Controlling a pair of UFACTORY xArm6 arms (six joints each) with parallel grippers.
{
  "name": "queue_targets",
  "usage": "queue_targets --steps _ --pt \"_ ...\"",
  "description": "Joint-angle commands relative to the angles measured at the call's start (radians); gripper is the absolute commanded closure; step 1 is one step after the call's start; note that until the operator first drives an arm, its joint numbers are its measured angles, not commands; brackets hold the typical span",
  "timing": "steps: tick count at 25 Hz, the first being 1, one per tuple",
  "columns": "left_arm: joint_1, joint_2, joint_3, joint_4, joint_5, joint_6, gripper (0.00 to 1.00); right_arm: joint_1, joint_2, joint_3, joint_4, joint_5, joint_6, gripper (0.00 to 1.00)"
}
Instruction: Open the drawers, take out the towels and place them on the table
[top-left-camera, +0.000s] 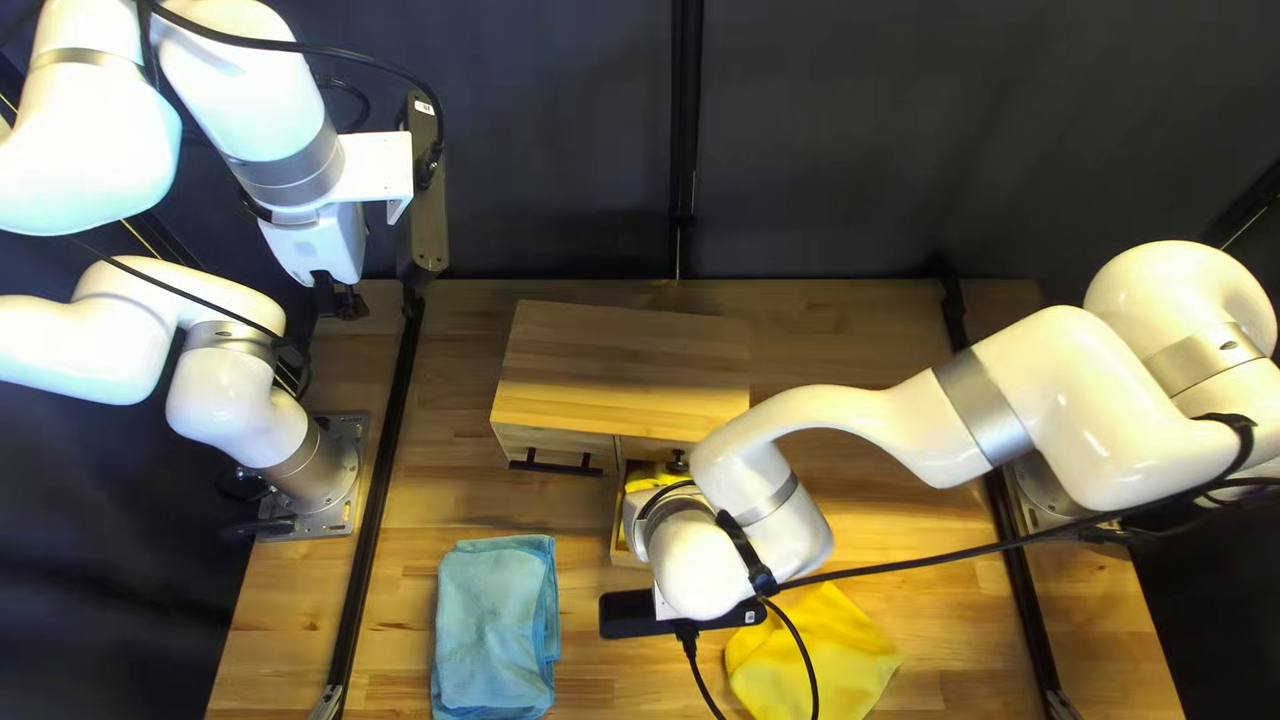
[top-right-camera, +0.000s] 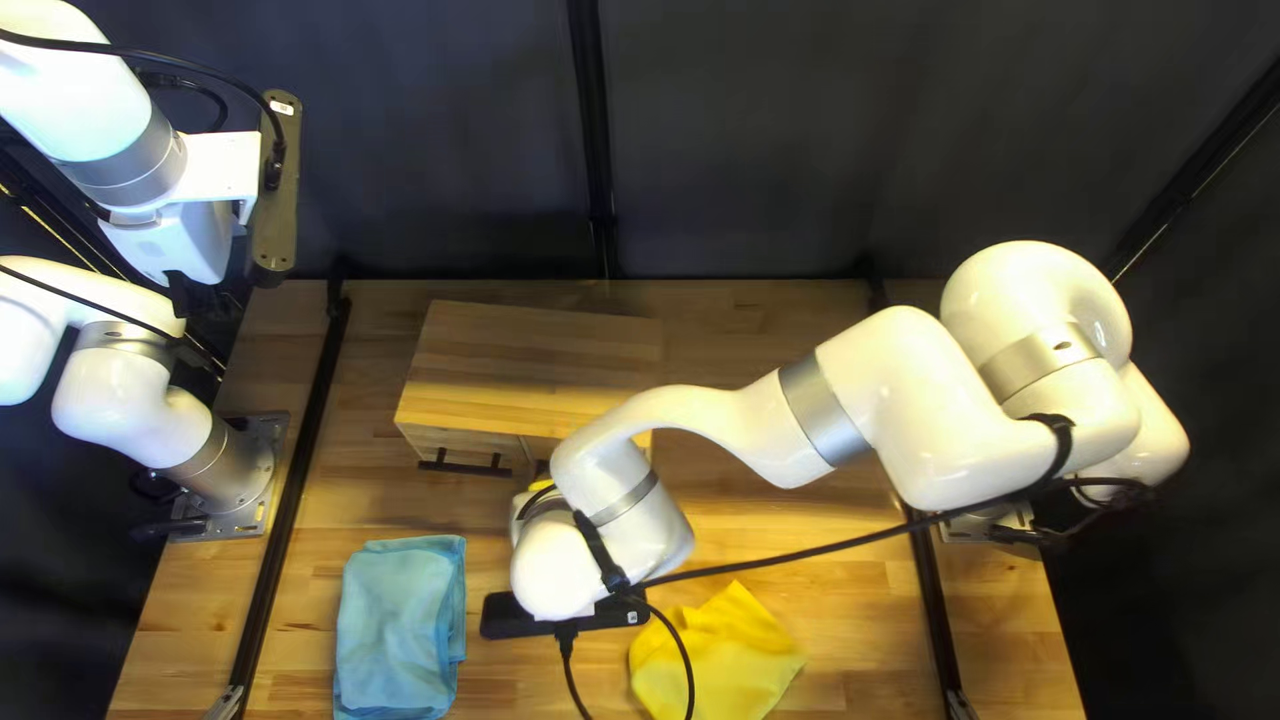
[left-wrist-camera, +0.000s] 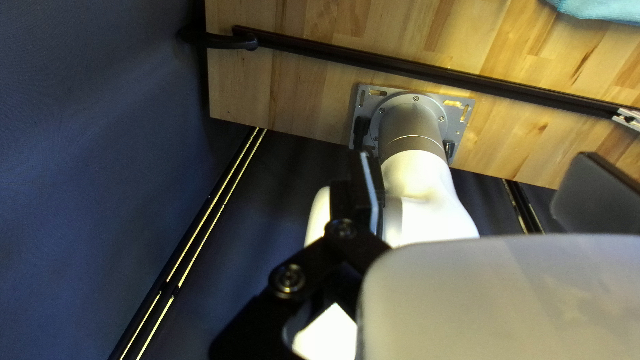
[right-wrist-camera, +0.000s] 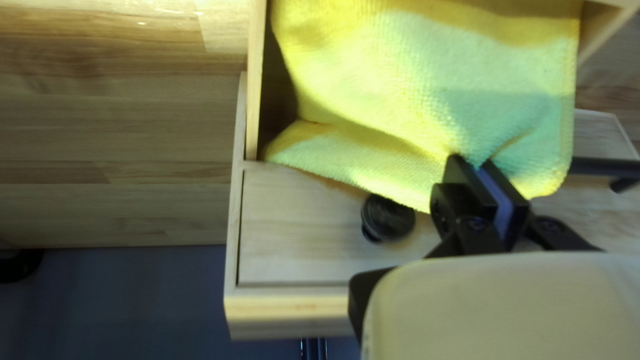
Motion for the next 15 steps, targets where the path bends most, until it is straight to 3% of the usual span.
queue_targets --steps 1,9,14,15 --pt "0.000 0.000 0.000 0.000 0.000 0.000 0.00 0.023 -0.021 -0.048 0.025 0.063 -0.013 1.00" --pt "0.000 0.000 0.000 0.000 0.000 0.000 0.00 0.087 -0.027 -0.224 0.039 0.248 -0.041 1.00" --pt "0.000 0.000 0.000 0.000 0.000 0.000 0.00 0.131 -0.008 -0.377 0.050 0.384 -0.057 1.00" --pt "0.000 0.000 0.000 0.000 0.000 0.000 0.00 0.143 0.013 -0.438 0.052 0.428 -0.062 1.00"
